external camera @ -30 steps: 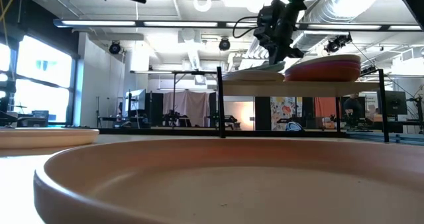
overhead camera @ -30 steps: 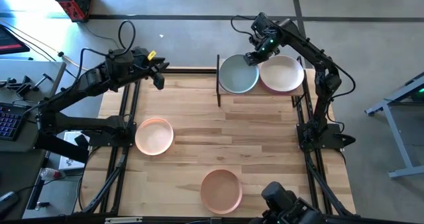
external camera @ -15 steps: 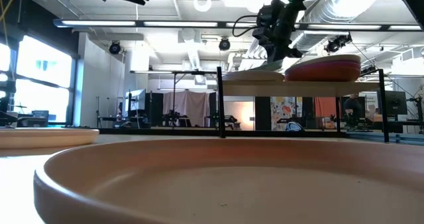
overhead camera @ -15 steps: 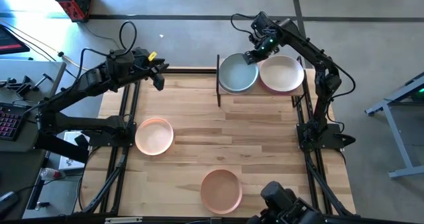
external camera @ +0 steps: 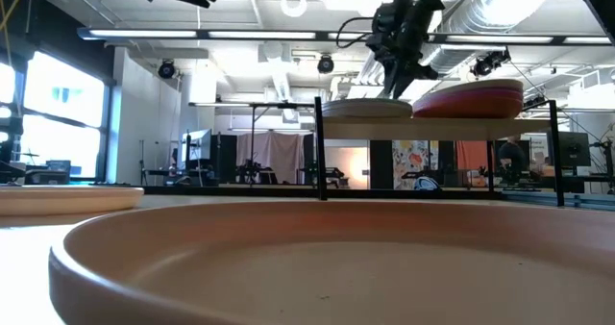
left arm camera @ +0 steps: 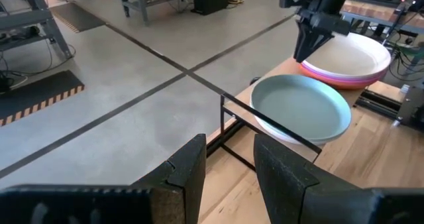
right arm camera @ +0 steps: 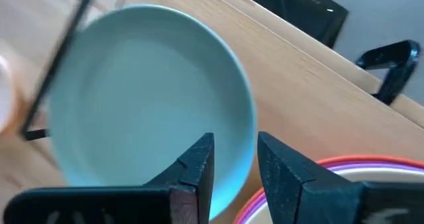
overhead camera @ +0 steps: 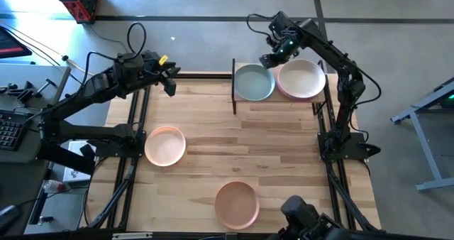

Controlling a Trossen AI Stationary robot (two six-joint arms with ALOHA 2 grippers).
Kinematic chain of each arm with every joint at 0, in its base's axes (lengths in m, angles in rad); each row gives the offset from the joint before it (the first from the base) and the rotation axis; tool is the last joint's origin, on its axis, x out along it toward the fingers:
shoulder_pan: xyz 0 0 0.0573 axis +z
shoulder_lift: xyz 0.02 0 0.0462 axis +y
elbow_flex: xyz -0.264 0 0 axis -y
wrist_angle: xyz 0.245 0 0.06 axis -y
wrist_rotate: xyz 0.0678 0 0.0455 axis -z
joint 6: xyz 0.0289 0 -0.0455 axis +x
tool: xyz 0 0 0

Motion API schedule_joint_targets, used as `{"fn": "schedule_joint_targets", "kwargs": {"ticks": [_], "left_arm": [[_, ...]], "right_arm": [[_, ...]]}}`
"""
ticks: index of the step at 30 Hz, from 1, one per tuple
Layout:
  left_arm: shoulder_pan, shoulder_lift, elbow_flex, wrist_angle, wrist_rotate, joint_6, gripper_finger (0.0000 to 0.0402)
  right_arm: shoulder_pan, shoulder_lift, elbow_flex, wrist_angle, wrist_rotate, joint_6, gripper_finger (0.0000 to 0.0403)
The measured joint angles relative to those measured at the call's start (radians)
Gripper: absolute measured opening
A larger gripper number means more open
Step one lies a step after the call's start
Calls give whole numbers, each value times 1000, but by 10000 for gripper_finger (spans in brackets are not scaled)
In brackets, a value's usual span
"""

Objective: Place and stack plates onto a shelf
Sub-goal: Stack the brown plate on top of the light blue plate on the shelf

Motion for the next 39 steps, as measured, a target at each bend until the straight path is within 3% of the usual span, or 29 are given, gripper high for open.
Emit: {"fn": "schedule_joint_targets", "kwargs": {"ticks": [6,11,22,29,39], "left_arm": [[0,0,0,-24,1,-23,115],[0,0,0,-178,3,-66,115],[-14,1,-131,-289,189,-139,115],[-91,0,-225,-285,221,-160,115],[-253,0,-326,-238,220,-247,115]], "right_arm": [[27,0,66,-53,-104,28,94],[113,0,102,-124,-137,27,94],[423,0,104,-139,-135,84,94],[639,0,96,-74,-127,96,94],[940,9,96,-1,104,287,94]]}}
